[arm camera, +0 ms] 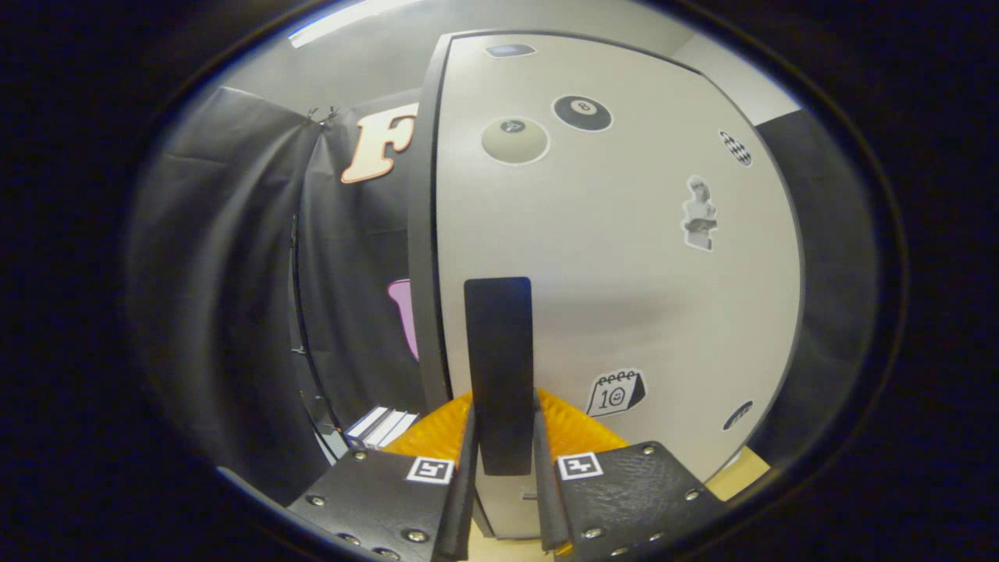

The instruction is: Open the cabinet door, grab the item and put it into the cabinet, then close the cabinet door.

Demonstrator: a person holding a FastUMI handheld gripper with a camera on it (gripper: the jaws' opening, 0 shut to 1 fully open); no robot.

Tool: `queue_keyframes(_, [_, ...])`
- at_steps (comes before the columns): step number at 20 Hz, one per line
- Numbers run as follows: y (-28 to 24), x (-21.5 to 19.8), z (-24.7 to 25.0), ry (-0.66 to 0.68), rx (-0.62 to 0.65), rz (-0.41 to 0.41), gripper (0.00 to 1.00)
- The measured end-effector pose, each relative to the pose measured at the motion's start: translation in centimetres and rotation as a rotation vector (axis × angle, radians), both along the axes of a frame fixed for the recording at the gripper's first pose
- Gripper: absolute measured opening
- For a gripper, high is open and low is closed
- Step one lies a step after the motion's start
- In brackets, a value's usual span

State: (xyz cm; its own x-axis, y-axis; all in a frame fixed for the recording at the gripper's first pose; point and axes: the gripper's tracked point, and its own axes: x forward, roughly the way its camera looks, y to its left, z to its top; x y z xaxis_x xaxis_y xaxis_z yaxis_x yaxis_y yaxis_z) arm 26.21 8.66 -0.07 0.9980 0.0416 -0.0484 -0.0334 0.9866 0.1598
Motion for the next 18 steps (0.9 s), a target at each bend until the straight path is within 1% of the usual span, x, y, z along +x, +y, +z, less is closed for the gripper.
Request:
queue_keyframes(2, [0.0, -0.4, 0.1, 0.002, -0.001, -0.001, 0.34])
queue_keyframes(3, [0.1, -0.5, 0.1, 0.001, -0.005, 0.000, 0.28])
queue_keyframes(5, [0.1, -0.7, 0.0, 0.008, -0.006, 0.010, 0.28])
queue_keyframes(10, [-0.1, -2.2, 0.0, 0.010, -0.025, 0.001, 0.28])
queue_keyframes(11, [-0.3, -3.0, 0.1, 0.013, -0.023, 0.006, 0.18])
queue_keyframes(18, [-2.4, -8.6, 0.0, 0.002, -0.020, 0.002, 0.18])
